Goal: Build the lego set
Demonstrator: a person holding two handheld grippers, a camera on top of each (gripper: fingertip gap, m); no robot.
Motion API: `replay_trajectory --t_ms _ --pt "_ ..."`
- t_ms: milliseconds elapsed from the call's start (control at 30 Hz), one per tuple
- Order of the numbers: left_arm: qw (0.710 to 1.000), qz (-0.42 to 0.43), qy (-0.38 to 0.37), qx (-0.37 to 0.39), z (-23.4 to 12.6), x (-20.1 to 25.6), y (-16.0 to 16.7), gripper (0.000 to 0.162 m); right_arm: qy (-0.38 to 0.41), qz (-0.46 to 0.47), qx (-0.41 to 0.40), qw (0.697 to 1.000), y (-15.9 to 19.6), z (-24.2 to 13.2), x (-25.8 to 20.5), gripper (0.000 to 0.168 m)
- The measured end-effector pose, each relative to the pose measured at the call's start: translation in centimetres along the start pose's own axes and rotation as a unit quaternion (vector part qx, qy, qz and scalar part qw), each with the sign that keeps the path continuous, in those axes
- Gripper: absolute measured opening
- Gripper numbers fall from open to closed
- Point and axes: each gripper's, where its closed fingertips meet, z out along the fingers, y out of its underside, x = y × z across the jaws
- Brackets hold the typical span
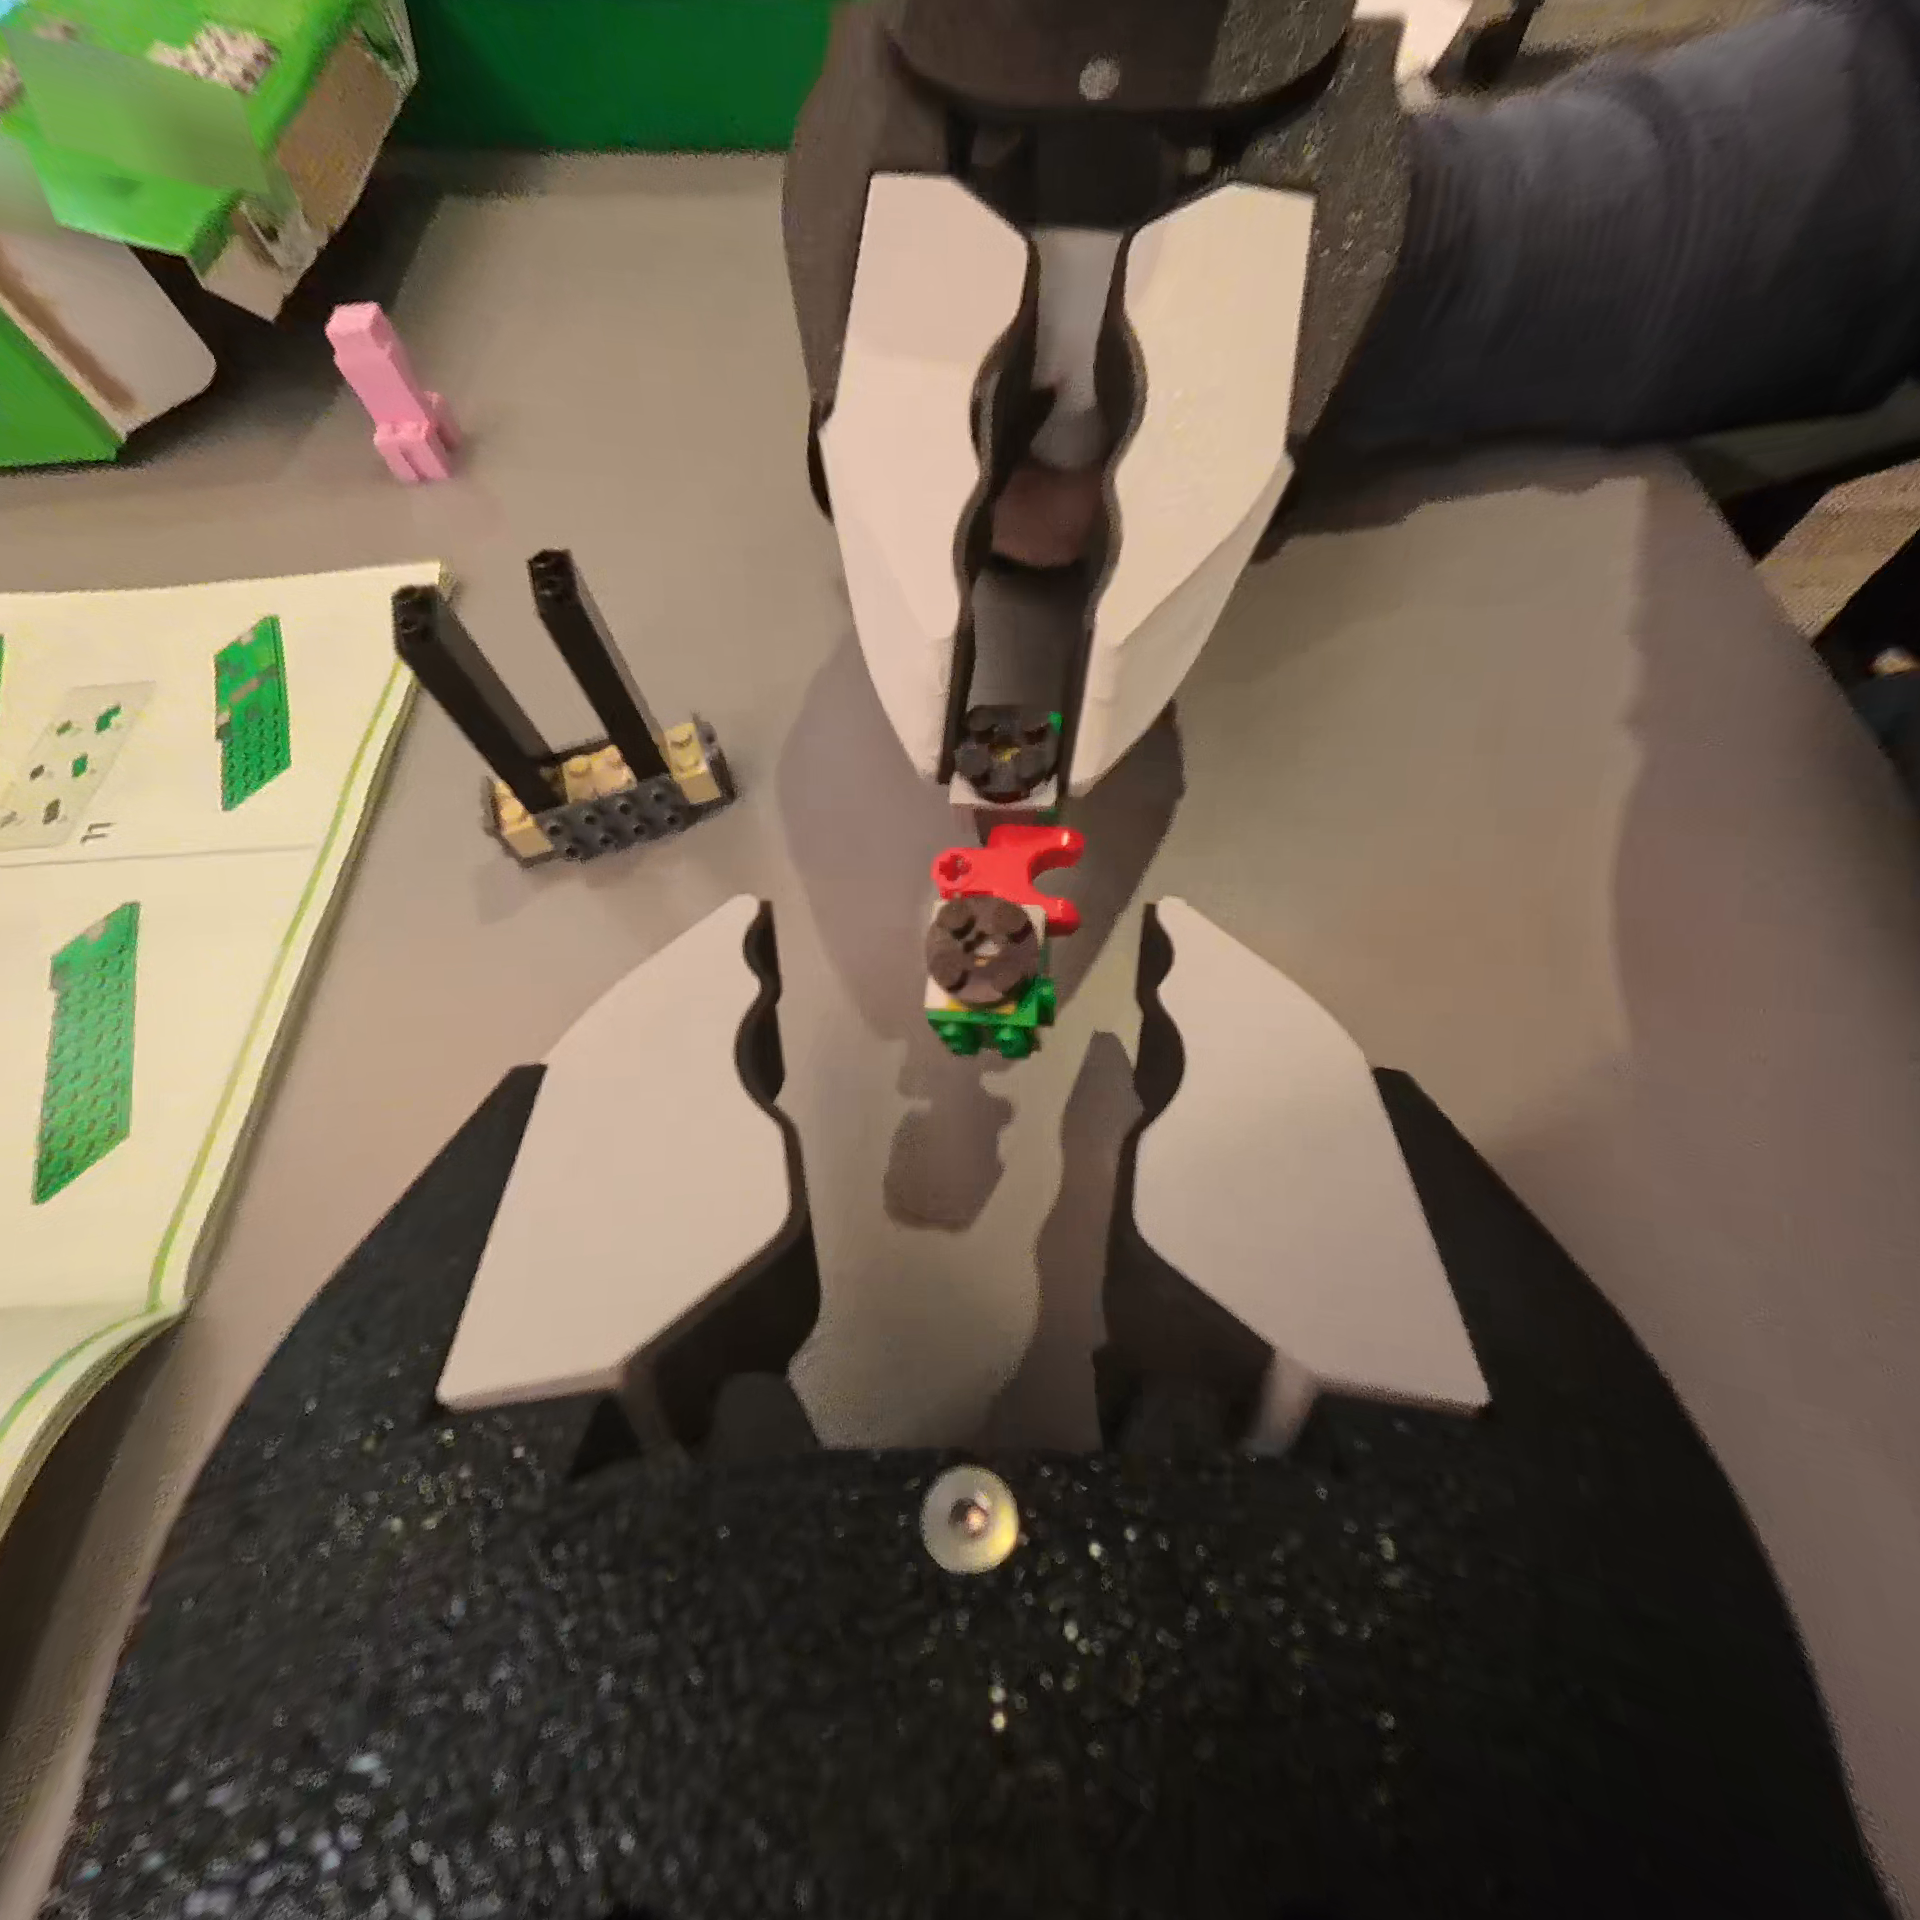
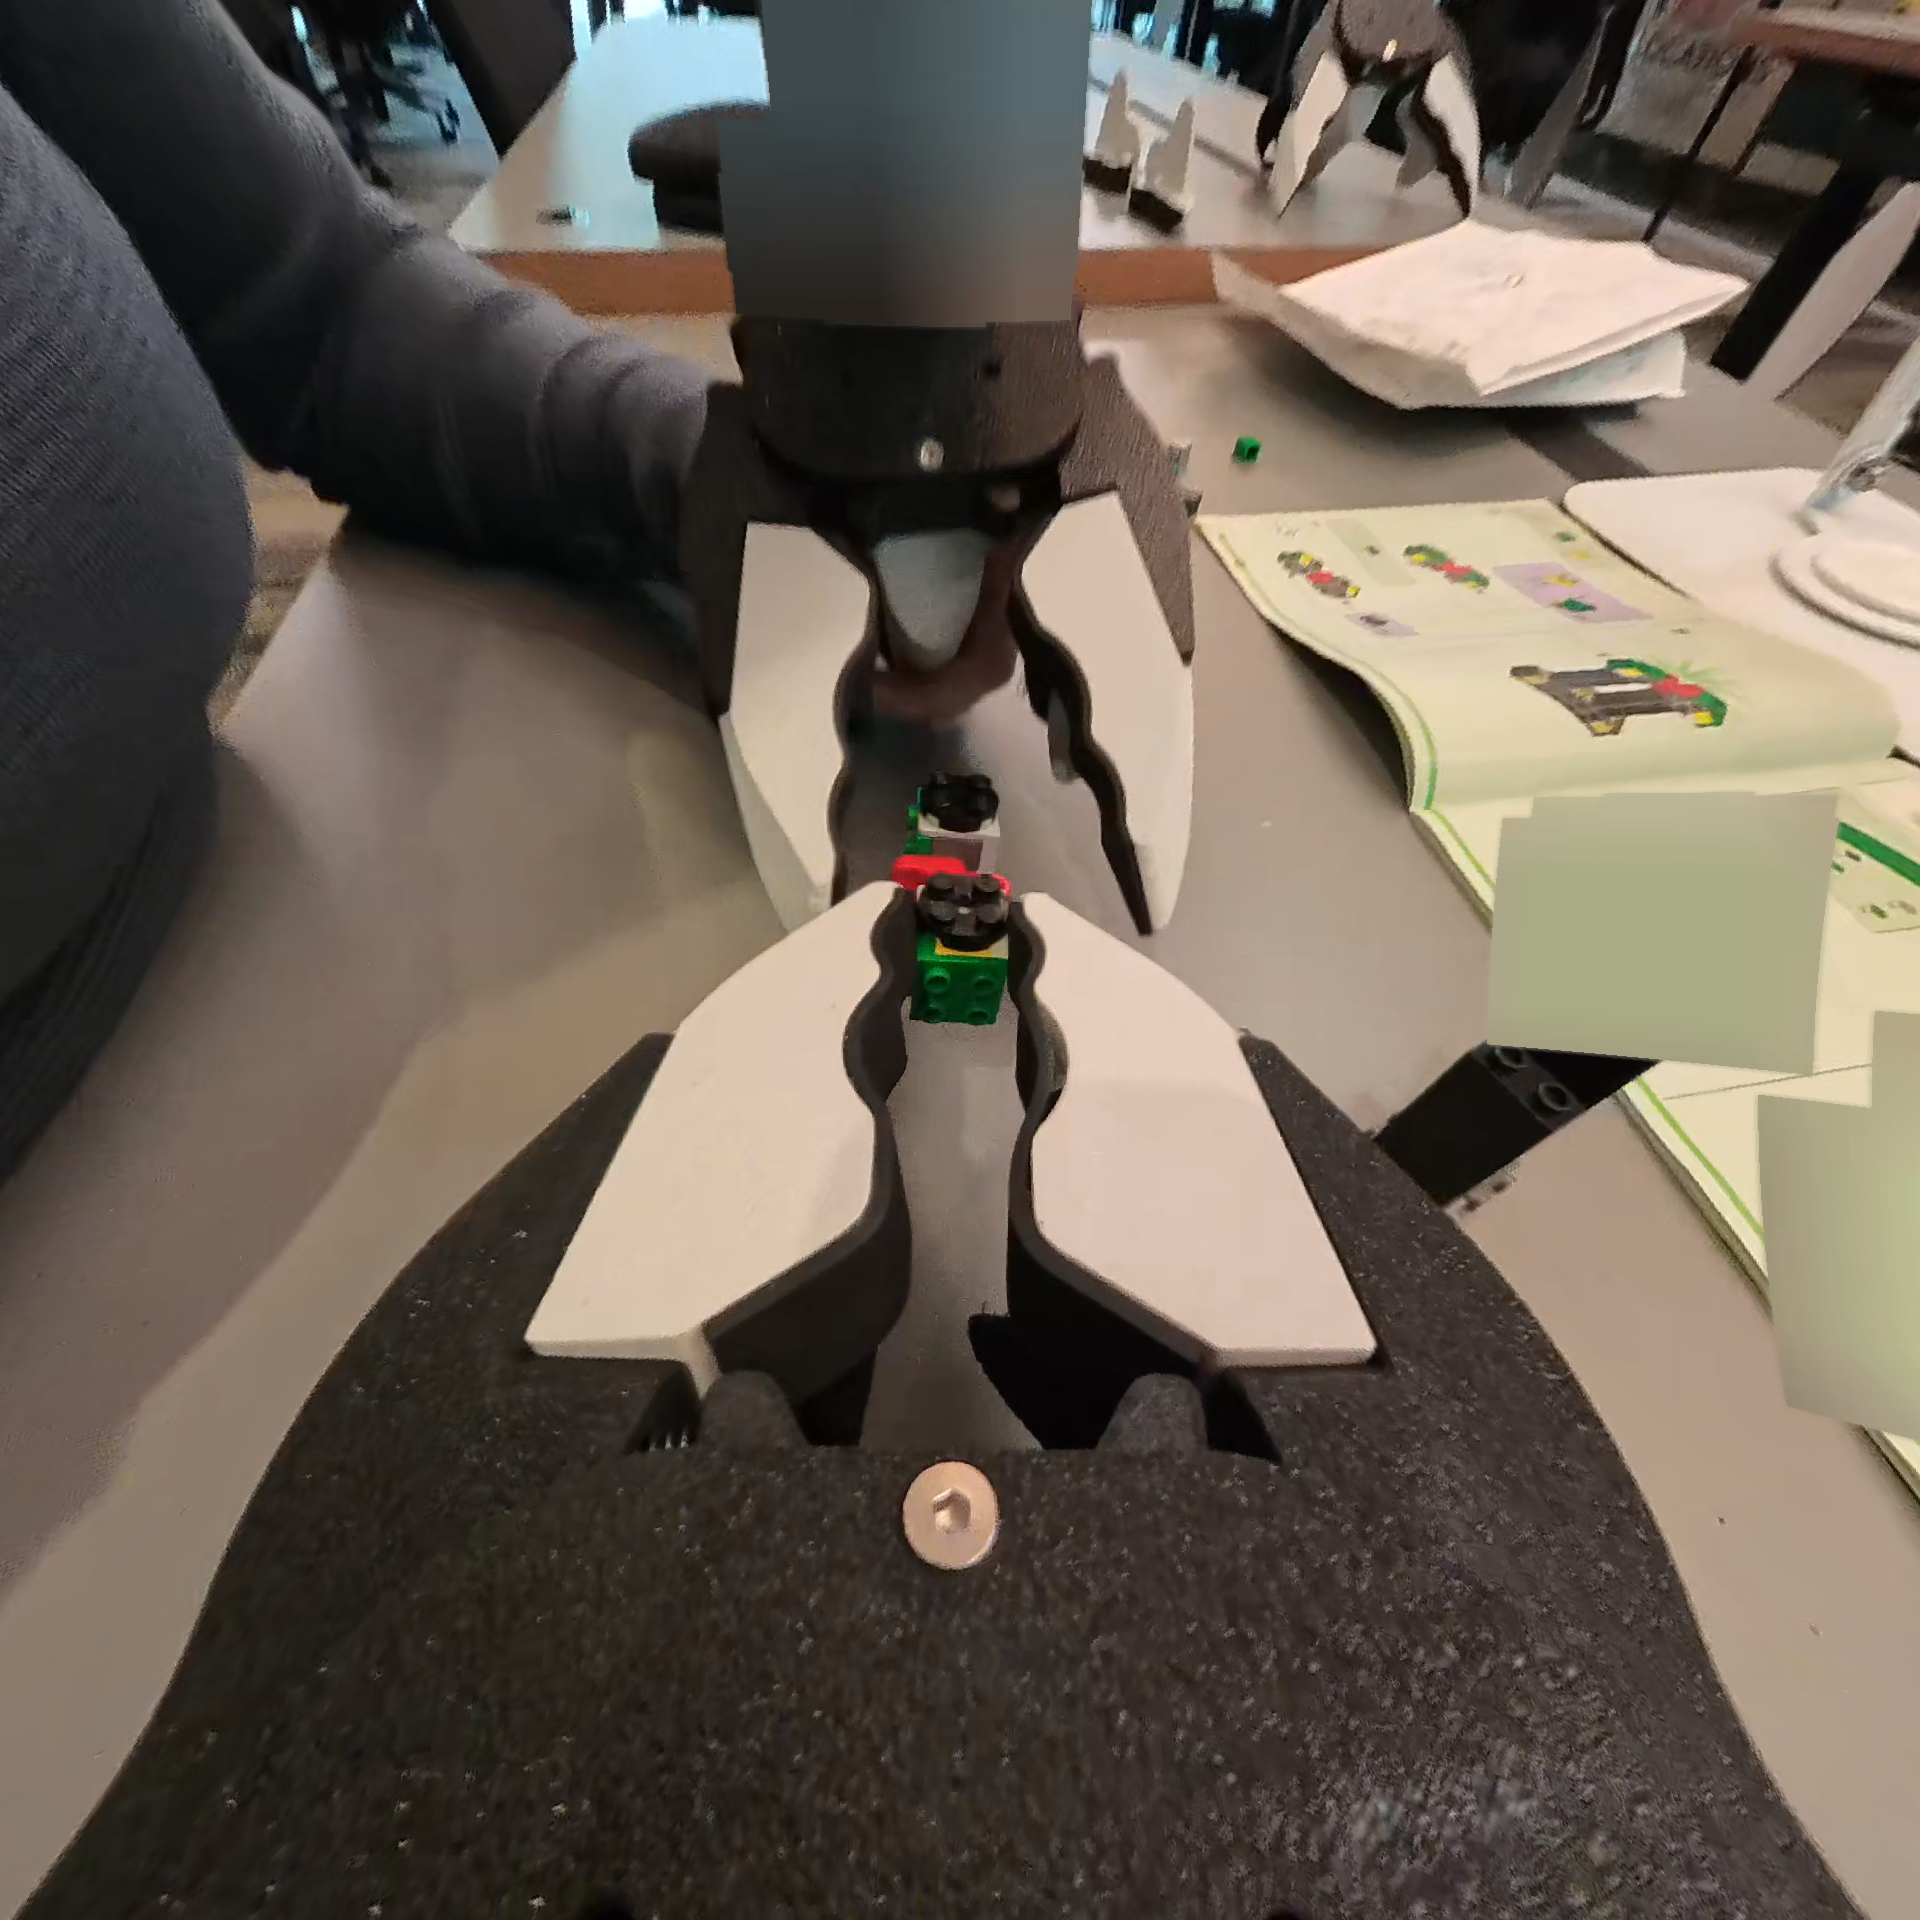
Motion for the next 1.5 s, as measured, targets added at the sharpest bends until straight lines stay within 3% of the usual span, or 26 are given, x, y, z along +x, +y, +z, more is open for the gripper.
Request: replay_trajectory --t_ms 300,533,667,767,1000,1167,1500 --pt "0.994 -0.017 0.046 0.097 -0.9 0.1 -2.3 0.029 0.007 0.0 0.07 0.998 -1.7 -0.1 0.5 0.016" --pt "0.99 -0.019 0.031 0.133 -1.7 0.1 -2.9 0.025 0.007 0.01 0.09 0.996 -2.3 0.1 0.6 0.016" --pt "0.993 -0.029 -0.057 0.098 -2.1 -2.2 -1.8 0.025 0.078 0.033 0.09 0.992 -3.3 -0.4 2.3 0.02" --pt "0.99 0.027 -0.133 0.046 -2.5 -3.8 -0.4 0.025 0.153 0.079 0.08 0.982 -3.8 -0.4 3.9 0.02" --pt "0.969 0.109 -0.218 -0.036 -2.5 -5.4 1.5 0.025 0.25 0.172 -0.032 0.952 -0.8 1.9 5.1 0.021" --pt "0.962 0.125 -0.232 -0.071 -2.2 -5.8 2.4 0.025 0.275 0.225 -0.068 0.932 0.5 2.8 5.5 0.019" --pt "0.967 0.096 -0.218 -0.087 -1.8 -6.0 3.4 0.024 0.266 0.261 -0.107 0.922 2.1 3.9 5.4 0.019"
